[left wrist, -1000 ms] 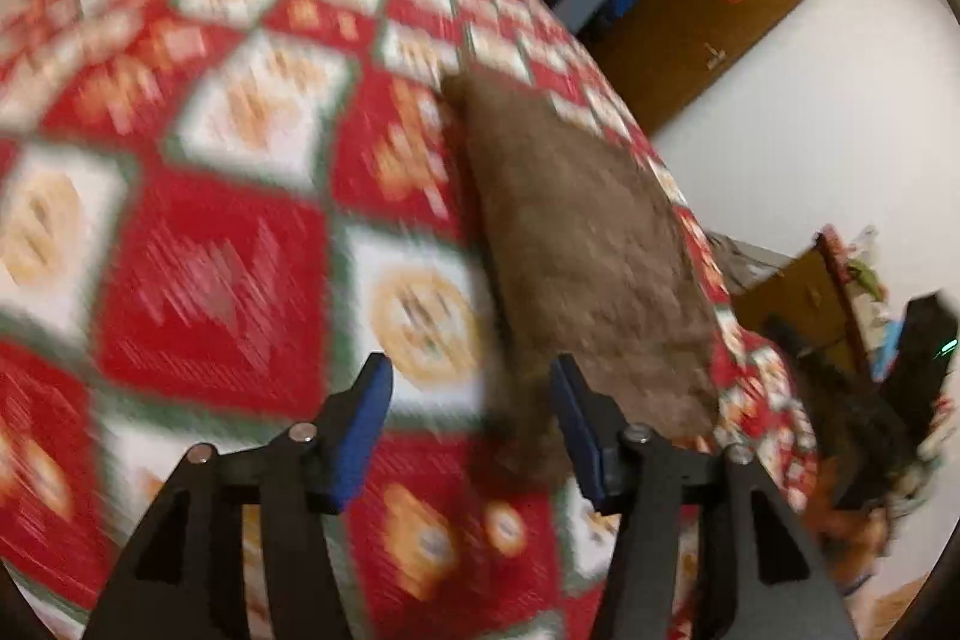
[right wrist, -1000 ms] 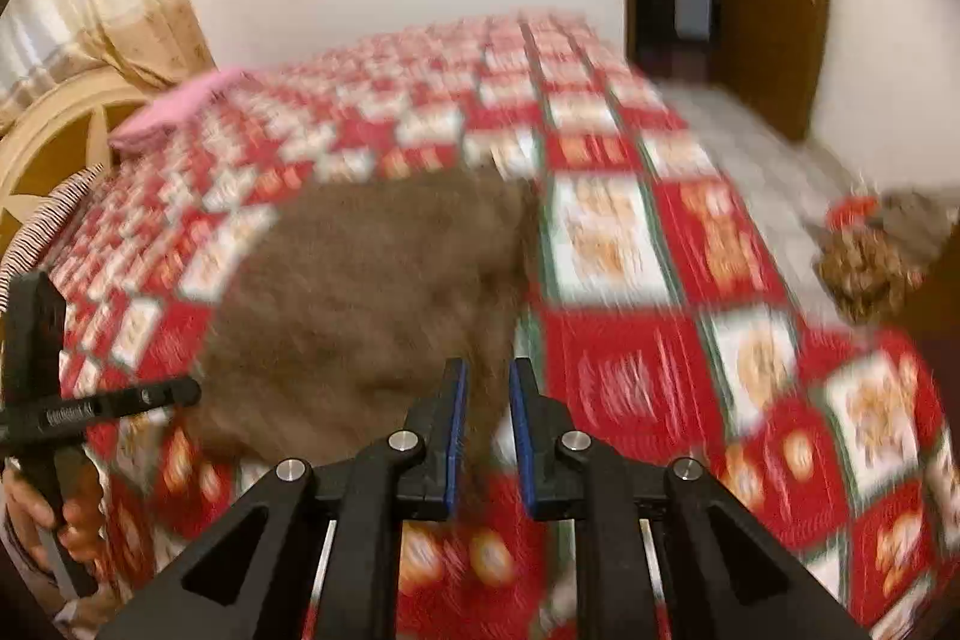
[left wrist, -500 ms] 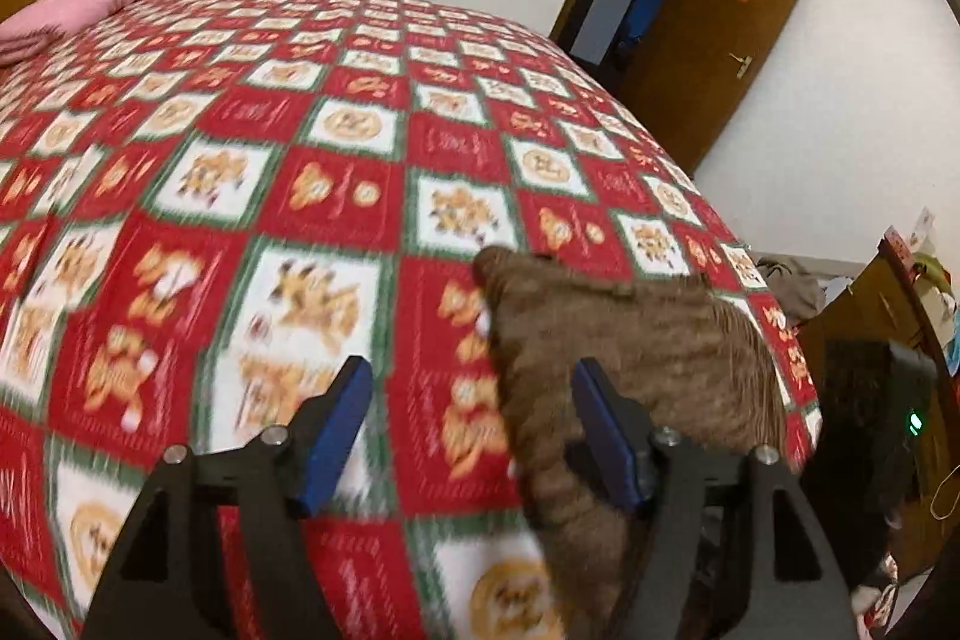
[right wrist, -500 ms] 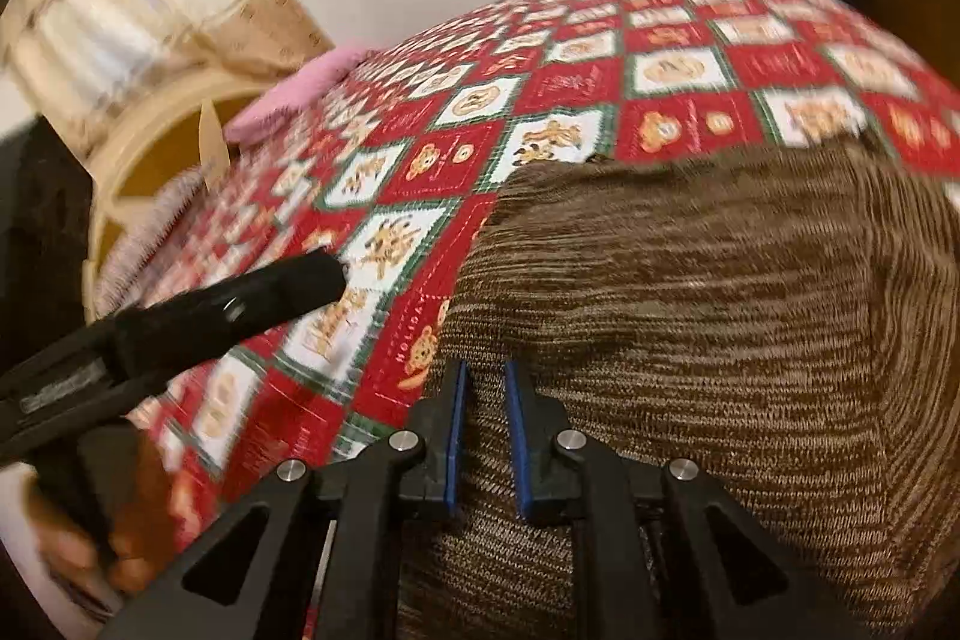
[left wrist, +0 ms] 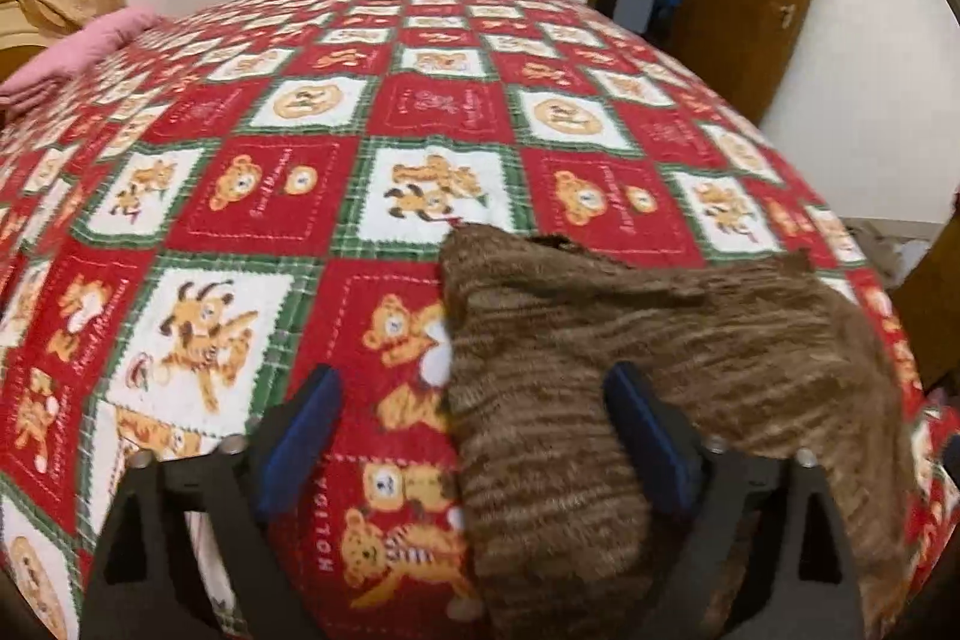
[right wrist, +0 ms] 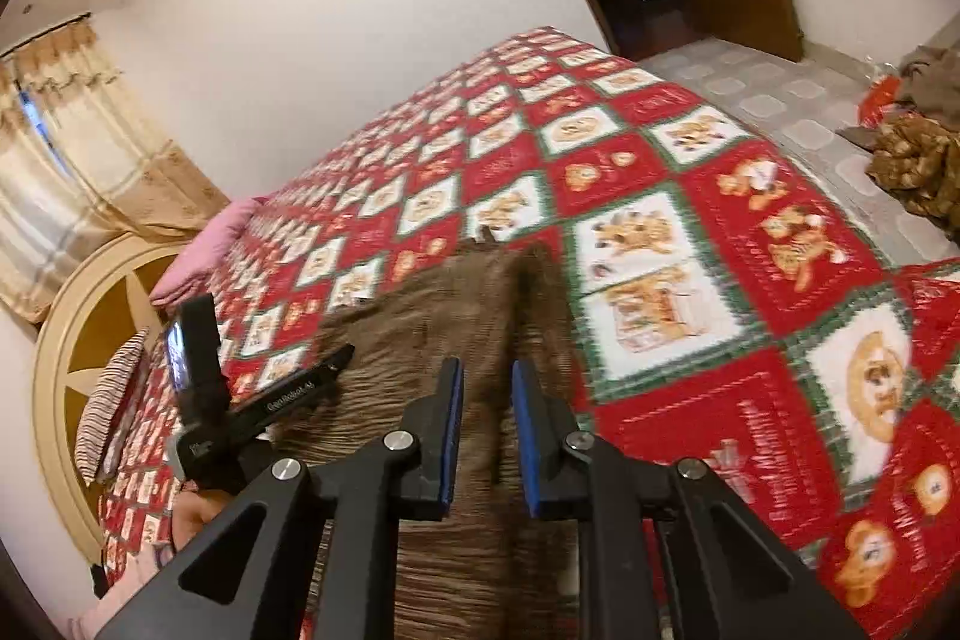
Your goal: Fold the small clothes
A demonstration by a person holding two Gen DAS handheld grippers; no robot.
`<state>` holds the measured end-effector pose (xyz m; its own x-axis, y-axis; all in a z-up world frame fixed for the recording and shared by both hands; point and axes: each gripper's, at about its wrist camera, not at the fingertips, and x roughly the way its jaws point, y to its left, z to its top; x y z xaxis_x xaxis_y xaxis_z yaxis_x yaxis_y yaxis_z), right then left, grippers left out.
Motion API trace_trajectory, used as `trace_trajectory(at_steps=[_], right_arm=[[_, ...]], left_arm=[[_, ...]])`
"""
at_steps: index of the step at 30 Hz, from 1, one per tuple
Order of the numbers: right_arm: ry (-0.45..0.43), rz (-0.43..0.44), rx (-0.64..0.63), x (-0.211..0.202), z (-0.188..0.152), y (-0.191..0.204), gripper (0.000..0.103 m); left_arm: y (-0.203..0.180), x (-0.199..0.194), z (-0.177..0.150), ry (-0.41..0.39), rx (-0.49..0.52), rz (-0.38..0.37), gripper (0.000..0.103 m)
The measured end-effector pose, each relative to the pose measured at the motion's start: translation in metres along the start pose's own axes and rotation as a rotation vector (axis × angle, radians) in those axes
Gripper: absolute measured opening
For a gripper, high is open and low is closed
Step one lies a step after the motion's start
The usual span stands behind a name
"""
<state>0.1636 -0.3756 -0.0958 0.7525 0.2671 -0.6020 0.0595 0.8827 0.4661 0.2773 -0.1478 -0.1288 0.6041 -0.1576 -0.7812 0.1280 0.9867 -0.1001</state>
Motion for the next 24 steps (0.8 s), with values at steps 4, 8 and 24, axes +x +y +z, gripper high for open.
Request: trace_trajectory(at_steps=[4,8,24], right_arm=[[0.048,0.086,-0.100,0.015,-0.013,0.028,0.018],[0.153,-0.094,-0.130,0.054,-0.029,0.022,0.018],[0.086,0.001,-0.032,0.049,0.037,-0.010,0.092]], left_arm=[[0.005,0.002,0.001,0.002,-0.017,0.004,0.102],[0.002,-0.001,0.001,0.012,0.014,0.026,0.103],[0.032,-0.001,0.004,0.100,-0.147,-0.362,0.101]])
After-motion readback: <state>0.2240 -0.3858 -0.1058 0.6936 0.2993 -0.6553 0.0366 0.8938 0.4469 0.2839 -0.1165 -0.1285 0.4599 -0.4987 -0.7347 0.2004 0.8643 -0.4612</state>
